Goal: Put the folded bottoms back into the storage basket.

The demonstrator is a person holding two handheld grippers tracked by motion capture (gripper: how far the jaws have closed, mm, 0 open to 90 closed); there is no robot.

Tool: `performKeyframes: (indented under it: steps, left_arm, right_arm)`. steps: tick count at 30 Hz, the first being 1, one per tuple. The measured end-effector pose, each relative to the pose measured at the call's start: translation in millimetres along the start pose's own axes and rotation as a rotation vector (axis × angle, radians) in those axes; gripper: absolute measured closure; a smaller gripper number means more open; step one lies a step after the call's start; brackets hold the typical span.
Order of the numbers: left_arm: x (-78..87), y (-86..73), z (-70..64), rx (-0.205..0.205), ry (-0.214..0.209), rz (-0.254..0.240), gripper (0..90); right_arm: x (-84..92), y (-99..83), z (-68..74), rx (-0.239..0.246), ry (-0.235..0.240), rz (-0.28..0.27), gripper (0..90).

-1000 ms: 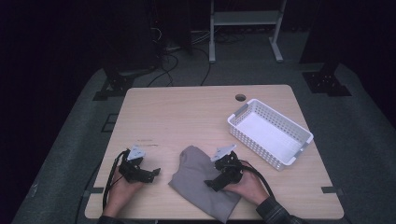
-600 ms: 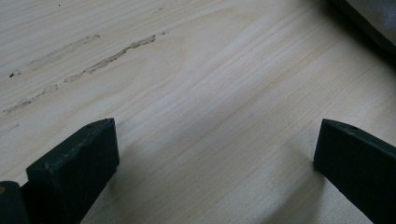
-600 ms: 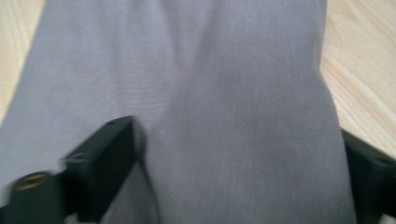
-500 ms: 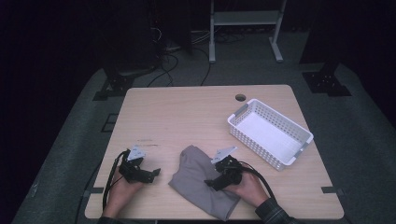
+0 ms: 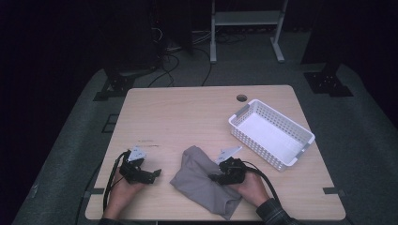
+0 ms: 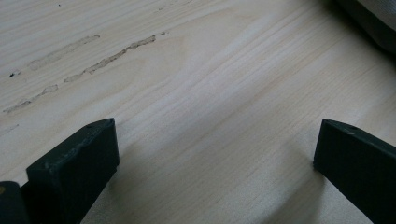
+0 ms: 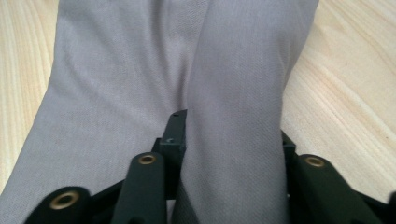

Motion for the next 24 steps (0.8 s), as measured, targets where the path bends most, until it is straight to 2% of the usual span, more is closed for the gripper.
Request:
performKeyframes:
  steps: [4, 5, 6, 7, 11, 17, 24]
  left_arm:
    - [0.0, 0.0, -0.2, 0.001, 0.001, 0.000, 0.0]
    - [0.0, 0.0, -0.2, 0.001, 0.001, 0.000, 0.0]
    - [0.0, 0.0, -0.2, 0.001, 0.002, 0.000, 0.0]
    - [0.0, 0.0, -0.2, 0.001, 0.001, 0.000, 0.0]
    - [0.0, 0.1, -0.2, 0.002, 0.001, -0.001, 0.0]
    - [0.0, 0.1, -0.3, 0.002, 0.001, -0.001, 0.0]
    - [-0.1, 0.1, -0.3, 0.002, 0.001, -0.001, 0.0]
  right_arm:
    - [2.3, 2.3, 5.2, 0.043, -0.050, 0.013, 67.3]
    - [2.3, 2.3, 5.2, 0.043, -0.050, 0.013, 67.3]
    - [3.9, 3.9, 7.4, 0.072, -0.072, 0.022, 68.2]
    - [4.4, 4.1, 8.0, 0.069, -0.074, 0.027, 68.3]
    - [9.8, 6.2, 8.0, 0.065, -0.056, 0.028, 68.7]
    - [22.4, 13.8, 7.9, 0.047, -0.029, -0.002, 68.8]
    - [37.4, 21.4, 5.7, 0.050, -0.029, -0.025, 68.8]
Point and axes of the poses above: each handheld gripper's, and its own axes: x roughly backward along the jaws, y roughly out of its top, z roughly to its left, the point moved 8 cm from there along -x, roughly forward along the jaws, and after that the axes turned 5 degrees about -y, right-handed, at the moved point
